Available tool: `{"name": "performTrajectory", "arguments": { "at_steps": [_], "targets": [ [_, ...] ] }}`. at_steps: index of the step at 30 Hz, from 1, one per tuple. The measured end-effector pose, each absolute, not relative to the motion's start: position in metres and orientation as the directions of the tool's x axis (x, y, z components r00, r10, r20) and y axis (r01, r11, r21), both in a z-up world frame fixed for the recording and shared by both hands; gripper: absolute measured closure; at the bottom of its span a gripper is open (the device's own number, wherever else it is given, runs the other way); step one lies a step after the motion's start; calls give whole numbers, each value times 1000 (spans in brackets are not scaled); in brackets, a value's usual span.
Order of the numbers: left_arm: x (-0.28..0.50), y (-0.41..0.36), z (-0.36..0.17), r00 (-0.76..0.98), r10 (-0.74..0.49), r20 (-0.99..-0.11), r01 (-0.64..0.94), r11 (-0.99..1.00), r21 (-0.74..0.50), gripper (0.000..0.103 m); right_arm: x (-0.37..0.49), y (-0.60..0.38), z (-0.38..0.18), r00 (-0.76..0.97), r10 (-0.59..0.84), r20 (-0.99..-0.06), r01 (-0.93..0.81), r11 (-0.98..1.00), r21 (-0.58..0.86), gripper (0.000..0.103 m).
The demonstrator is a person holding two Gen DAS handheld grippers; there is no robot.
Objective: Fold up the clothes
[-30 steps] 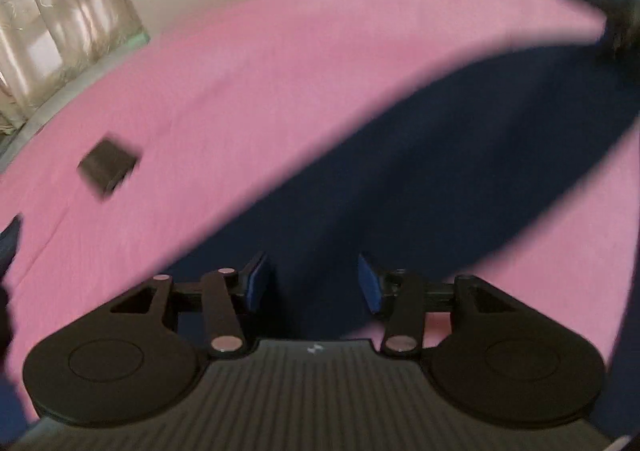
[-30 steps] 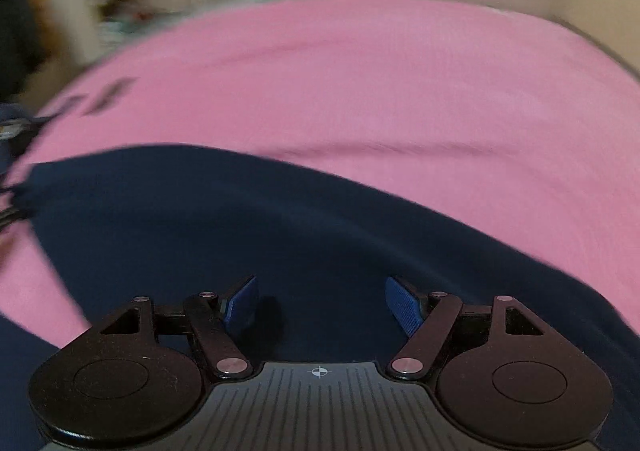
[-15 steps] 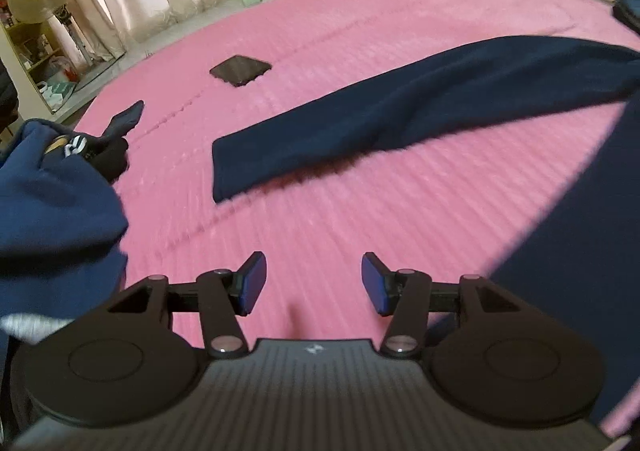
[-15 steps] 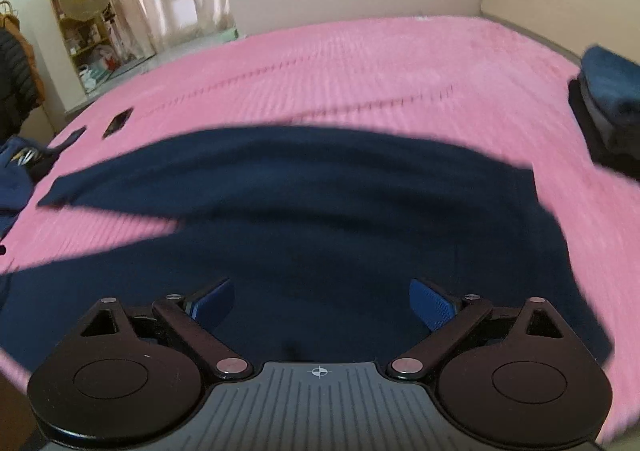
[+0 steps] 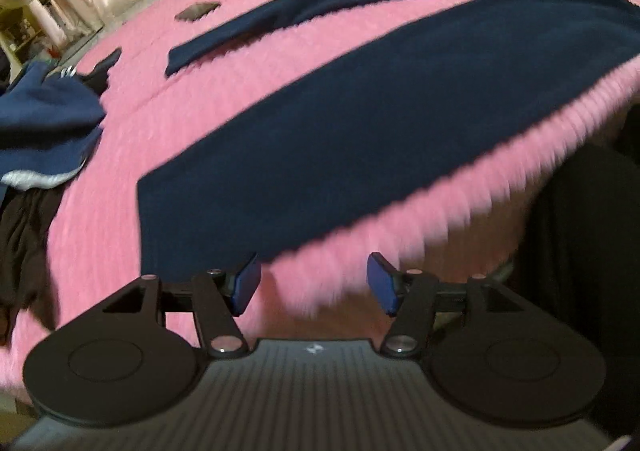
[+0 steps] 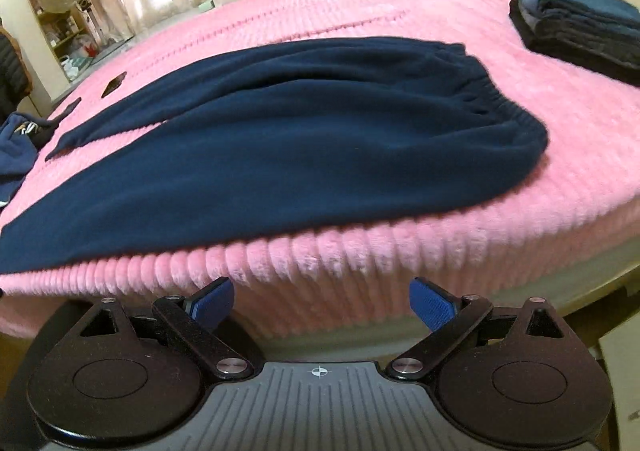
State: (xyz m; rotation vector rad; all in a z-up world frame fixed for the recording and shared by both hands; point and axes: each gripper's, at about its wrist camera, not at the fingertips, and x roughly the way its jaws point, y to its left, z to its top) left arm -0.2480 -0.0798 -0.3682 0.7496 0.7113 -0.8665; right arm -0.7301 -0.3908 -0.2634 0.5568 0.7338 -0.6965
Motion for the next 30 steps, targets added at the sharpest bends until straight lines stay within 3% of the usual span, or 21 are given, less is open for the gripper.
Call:
{"name": "performTrajectory", "arguments": {
  "at_steps": [9, 22, 30],
  "targets": [
    [-224, -89, -332, 495, -448, -745, 848, 434, 303, 46, -715, -410, -236, 551, -396, -734, 709, 686, 162, 6],
    [-128, -227, -288, 489, -532, -691, 872, 324, 368, 45, -641, -500, -190, 538, -429, -725, 587, 808, -43, 6],
    [-129, -252, -279, 438, -546, -714, 898, 291, 329, 43, -652, -507, -201, 396, -409, -822, 598, 794, -108, 6]
  ]
}}
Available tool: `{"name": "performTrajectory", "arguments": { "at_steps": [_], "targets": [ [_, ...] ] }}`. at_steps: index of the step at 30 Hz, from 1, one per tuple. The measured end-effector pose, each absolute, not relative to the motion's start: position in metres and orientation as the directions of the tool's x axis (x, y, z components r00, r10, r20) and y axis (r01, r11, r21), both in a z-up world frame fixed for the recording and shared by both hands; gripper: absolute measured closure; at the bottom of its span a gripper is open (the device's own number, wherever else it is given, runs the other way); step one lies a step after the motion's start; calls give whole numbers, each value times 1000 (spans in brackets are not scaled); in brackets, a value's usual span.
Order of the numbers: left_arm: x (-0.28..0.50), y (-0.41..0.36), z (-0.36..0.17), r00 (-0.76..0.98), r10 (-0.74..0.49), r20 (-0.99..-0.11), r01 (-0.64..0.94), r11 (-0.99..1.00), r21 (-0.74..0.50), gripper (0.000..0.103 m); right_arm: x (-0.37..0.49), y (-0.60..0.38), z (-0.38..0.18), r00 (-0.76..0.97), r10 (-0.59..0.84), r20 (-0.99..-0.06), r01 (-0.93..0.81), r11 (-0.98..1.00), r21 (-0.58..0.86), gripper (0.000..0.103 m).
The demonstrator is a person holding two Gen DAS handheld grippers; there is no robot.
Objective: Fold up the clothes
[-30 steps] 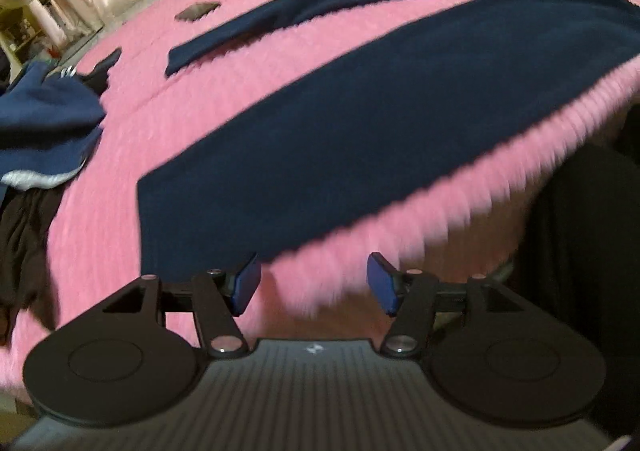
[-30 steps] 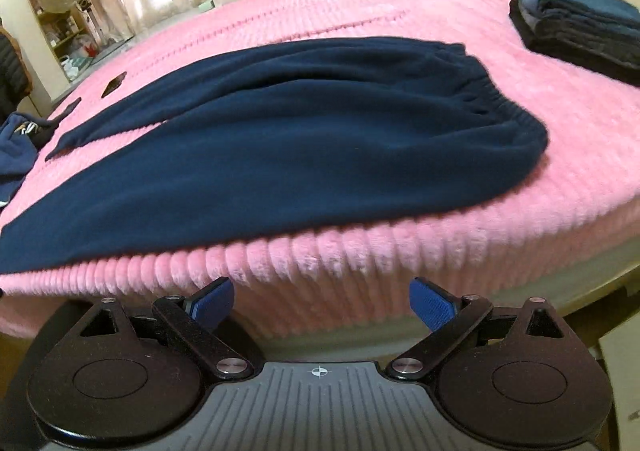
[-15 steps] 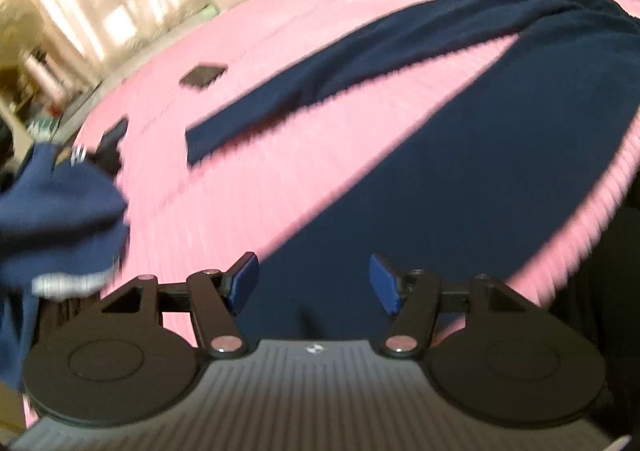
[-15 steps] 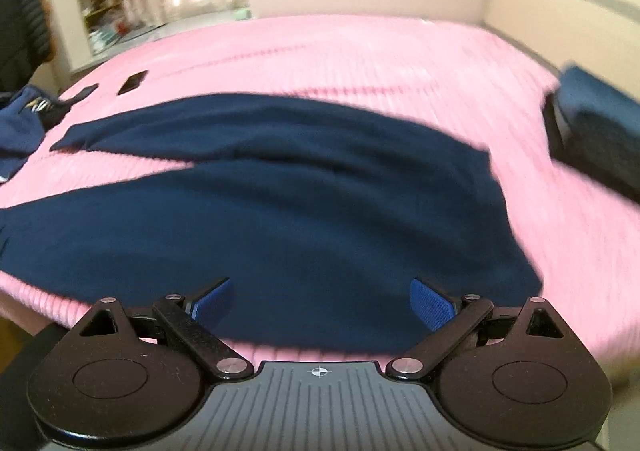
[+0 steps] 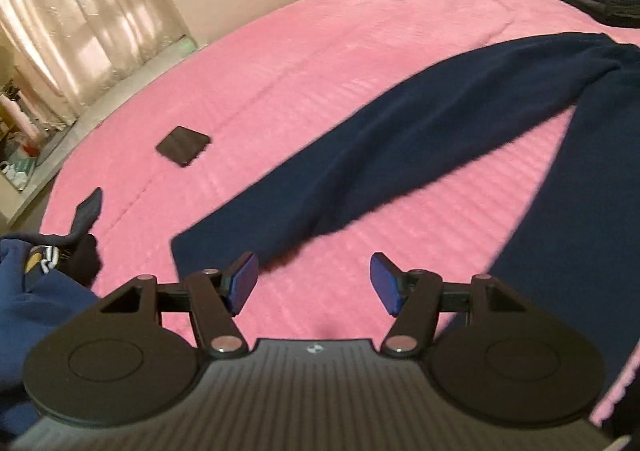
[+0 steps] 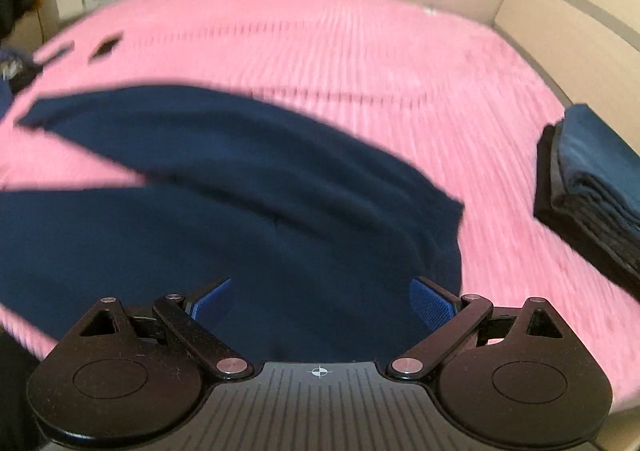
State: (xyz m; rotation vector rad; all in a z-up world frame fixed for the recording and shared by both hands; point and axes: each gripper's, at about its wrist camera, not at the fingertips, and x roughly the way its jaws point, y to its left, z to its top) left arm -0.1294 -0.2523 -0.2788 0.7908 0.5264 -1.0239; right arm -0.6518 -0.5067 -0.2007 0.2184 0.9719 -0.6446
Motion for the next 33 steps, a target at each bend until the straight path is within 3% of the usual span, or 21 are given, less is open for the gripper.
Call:
{"name": "performTrajectory", "arguments": {
  "at_steps": [9, 17, 25, 33],
  "targets": [
    [-233, -143, -305, 451, -473, -757, 871, 418, 258, 36, -713, -412, -240, 341, -358, -870, 609, 789, -86, 6],
    [-271, -65, -310, 493, -408, -769, 795, 571, 207, 34, -703, -351, -252, 365, -314, -877, 552, 831, -68, 6],
    [-270, -38, -298, 536, -397, -746, 759, 614, 219, 33, -671, -338, -247, 412, -294, -863, 489, 870, -63, 6],
    [-251, -72, -300, 524, -405, -749, 803, 528, 276, 33, -664, -379, -229, 417, -337, -844, 483, 869, -108, 6]
  ]
}}
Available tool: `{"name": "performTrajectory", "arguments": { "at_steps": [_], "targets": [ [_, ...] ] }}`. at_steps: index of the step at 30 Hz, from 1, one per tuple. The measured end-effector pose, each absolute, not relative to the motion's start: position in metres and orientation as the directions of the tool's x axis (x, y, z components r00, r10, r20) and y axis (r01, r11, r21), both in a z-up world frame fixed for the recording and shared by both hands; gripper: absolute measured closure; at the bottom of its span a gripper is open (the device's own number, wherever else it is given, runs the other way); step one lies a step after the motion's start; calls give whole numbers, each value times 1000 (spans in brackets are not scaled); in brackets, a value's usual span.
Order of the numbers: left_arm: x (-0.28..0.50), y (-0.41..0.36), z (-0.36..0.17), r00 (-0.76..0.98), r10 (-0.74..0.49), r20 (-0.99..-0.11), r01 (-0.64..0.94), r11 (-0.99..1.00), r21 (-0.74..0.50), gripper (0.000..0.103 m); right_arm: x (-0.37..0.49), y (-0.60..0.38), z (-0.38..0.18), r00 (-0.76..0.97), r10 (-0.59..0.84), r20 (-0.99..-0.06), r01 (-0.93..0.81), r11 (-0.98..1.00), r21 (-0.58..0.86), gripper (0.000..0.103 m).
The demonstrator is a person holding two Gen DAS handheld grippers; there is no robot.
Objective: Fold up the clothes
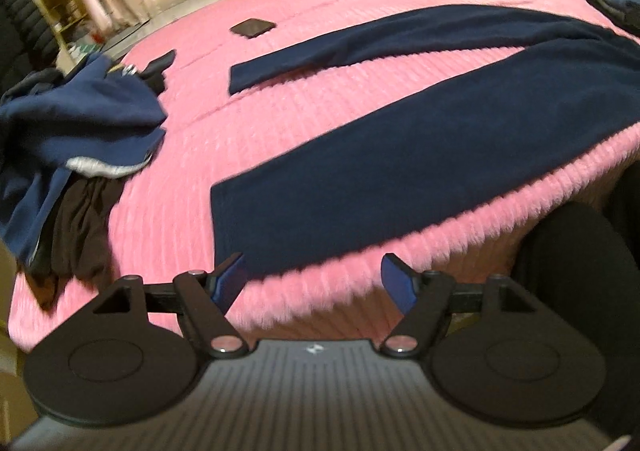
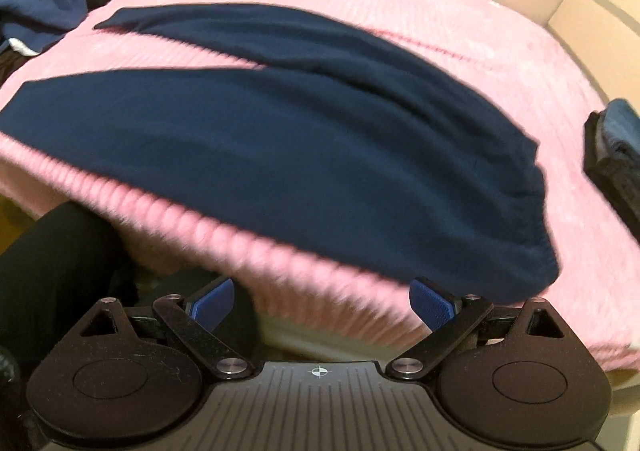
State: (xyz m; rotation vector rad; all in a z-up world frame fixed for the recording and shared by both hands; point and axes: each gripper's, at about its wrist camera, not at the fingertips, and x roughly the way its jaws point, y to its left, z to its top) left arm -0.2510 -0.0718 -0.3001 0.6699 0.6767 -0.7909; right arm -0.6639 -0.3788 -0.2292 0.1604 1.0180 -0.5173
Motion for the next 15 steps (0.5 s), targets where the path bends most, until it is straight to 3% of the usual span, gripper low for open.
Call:
{"name": "performTrajectory", "arguments": {
  "at_steps": [9, 15],
  "targets": [
    [-138, -202, -263, 554, -508, -659, 831, 375, 410, 35, -617, -515, -174, 539, -475, -696, 541, 828, -146, 6],
    [-27, -325, -281, 527, -521, -672, 848, 273, 453, 42, -577, -608, -199, 545, -481, -687, 566, 815, -122, 7]
  ]
}}
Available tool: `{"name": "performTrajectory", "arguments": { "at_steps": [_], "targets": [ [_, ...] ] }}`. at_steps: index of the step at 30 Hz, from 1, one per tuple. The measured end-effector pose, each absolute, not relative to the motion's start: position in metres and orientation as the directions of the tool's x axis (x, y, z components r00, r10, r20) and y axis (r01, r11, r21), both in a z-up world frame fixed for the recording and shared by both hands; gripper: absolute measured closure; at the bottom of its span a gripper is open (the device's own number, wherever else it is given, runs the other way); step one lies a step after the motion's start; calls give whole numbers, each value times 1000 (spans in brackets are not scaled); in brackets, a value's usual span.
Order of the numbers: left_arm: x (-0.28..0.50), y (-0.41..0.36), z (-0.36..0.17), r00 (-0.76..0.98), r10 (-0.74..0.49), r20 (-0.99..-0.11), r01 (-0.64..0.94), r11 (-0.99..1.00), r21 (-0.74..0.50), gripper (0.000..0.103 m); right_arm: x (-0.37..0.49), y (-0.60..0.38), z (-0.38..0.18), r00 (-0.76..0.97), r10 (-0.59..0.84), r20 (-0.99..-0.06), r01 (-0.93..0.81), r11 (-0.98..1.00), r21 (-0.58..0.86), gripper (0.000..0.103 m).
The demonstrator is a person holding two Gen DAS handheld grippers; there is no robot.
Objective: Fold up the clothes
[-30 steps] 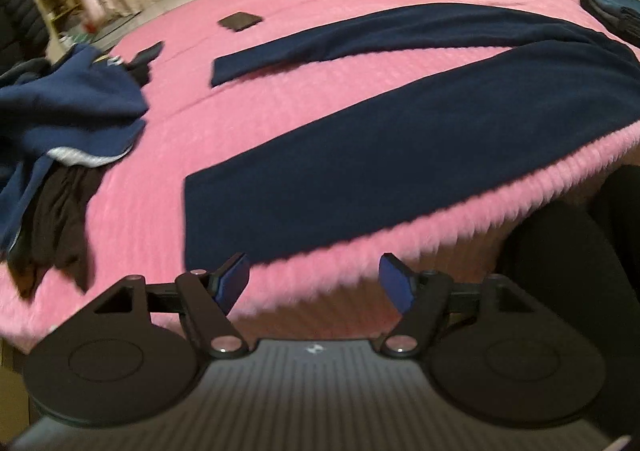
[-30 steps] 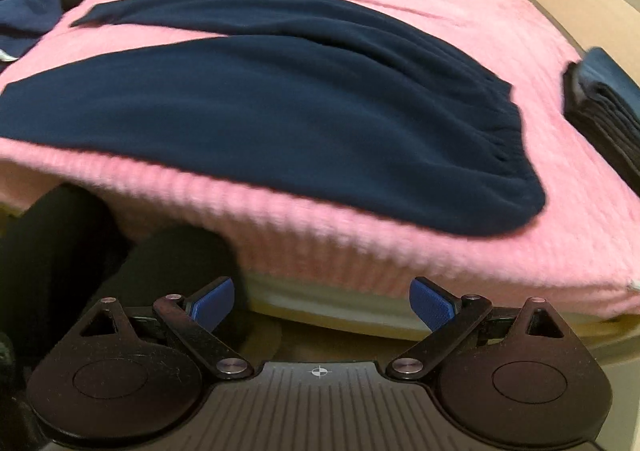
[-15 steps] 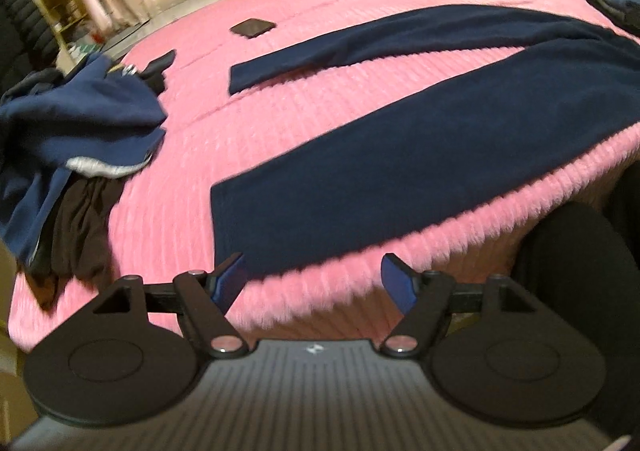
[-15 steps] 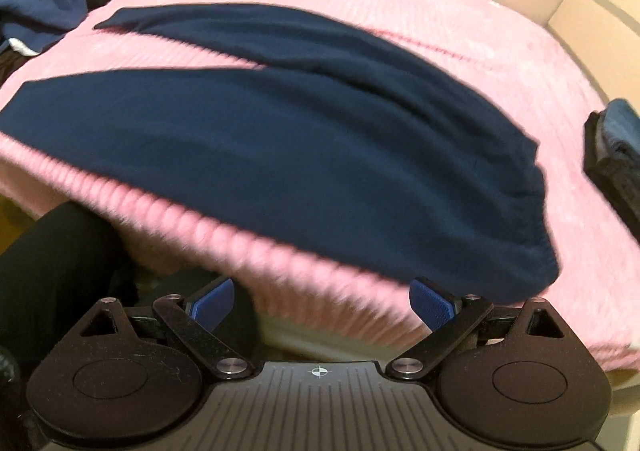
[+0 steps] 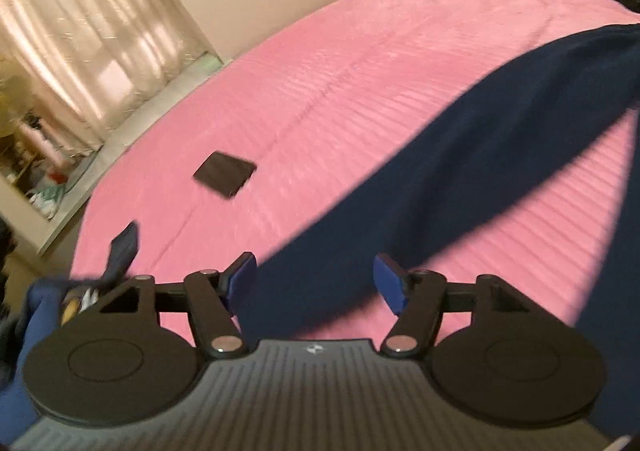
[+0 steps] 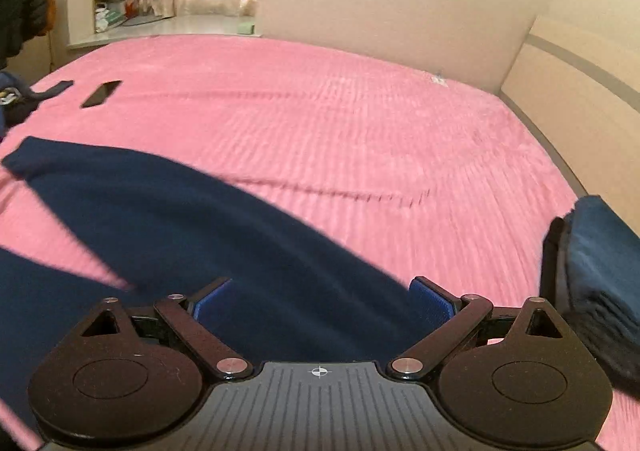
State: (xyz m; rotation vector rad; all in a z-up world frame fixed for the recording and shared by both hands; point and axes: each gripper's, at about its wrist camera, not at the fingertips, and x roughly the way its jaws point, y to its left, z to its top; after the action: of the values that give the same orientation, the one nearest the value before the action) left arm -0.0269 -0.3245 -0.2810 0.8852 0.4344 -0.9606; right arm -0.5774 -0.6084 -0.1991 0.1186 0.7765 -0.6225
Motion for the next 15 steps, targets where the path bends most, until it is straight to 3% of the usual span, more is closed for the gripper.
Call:
{"name": "performTrajectory", "arguments": {
  "at_steps": [7, 12, 14, 15],
  "targets": [
    [63, -402, -352, 426, -439, -791, 894, 68, 444, 50, -559, -674, -265, 554, -499, -667, 602, 793, -94, 7],
    [96, -412, -371, 293, -407, -865, 945, -13, 327, 51, -557, -682, -288, 569, -508, -647, 590, 800, -110, 7],
    [108, -415, -370, 232, -390, -891, 966, -13, 258, 58, -556, -685, -293, 567, -507, -650, 596, 796, -101, 7],
    [108, -417, -369, 203, -378, -903, 973, -28, 230, 71, -557, -688, -296, 566, -507, -650, 602, 793, -95, 7]
  ]
}}
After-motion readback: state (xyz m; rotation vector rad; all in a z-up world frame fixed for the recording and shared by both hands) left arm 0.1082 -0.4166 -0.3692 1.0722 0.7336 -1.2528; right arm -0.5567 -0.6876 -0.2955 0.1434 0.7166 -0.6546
